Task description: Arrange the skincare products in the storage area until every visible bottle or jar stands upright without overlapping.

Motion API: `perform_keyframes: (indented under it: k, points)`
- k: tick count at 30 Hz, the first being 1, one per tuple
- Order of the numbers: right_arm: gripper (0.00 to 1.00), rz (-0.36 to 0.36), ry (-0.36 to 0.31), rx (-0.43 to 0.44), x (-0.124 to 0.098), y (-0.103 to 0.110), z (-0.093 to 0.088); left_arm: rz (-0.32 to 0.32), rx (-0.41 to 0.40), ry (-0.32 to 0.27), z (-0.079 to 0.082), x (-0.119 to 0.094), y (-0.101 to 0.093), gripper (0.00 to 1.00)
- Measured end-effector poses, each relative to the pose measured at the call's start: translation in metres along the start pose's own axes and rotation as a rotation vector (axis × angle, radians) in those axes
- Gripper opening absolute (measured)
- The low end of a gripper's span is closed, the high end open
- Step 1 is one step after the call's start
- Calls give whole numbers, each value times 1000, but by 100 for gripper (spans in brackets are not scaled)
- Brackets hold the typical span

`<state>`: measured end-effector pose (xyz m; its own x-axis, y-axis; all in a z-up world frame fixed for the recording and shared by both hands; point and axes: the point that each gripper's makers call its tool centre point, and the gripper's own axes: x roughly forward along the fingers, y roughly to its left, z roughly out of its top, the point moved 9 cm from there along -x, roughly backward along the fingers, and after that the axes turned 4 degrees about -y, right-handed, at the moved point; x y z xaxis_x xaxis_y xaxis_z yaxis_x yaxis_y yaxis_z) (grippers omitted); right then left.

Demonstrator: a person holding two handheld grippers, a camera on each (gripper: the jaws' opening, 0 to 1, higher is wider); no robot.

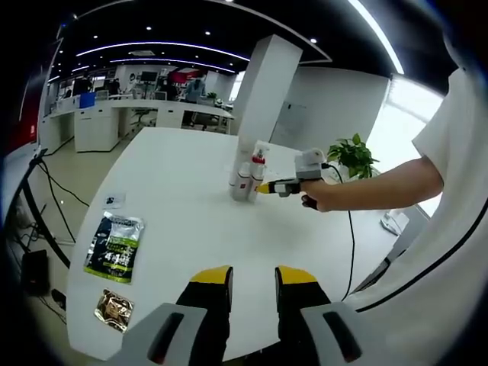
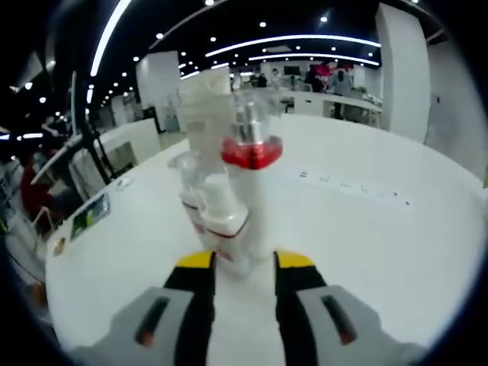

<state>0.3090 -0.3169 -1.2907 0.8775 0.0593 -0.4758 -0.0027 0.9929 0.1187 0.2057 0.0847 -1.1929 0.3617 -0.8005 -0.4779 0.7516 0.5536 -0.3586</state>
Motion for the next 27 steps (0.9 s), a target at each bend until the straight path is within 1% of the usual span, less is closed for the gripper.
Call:
perform_keyframes:
  k: [8,13,15,18,20,23,24,25,26,27]
  points:
    - [29,-1,-7,30,5,0,1,5,0,2,1,1,-1,22]
    - [29,-2,0,45,0,0,-3,6,-11,9,-2,4,0,23]
    - [29,1,-1,58,-5,2,-7,6,-24,15,-4,5,1,23]
    - [30,21,0,80,-19,11,-18,14,-60,23,-11,7,6,24]
    - [31,43,3,98,-29,17,-27,34,-74,33,-14,10,13,27]
    - [35,78,11,107,-47,29,-35,81,-108,28,-14,14,25,35]
    - [36,89,15,111,-55,34,-38,87,-111,28,-14,15,27,37]
    - [37,95,16,111,-57,35,-39,102,-115,26,-13,18,32,38]
    - [38,109,20,112,-65,38,-41,109,-115,23,-11,20,37,39]
    - [39,113,21,111,-68,40,-42,112,-114,21,-10,21,40,39]
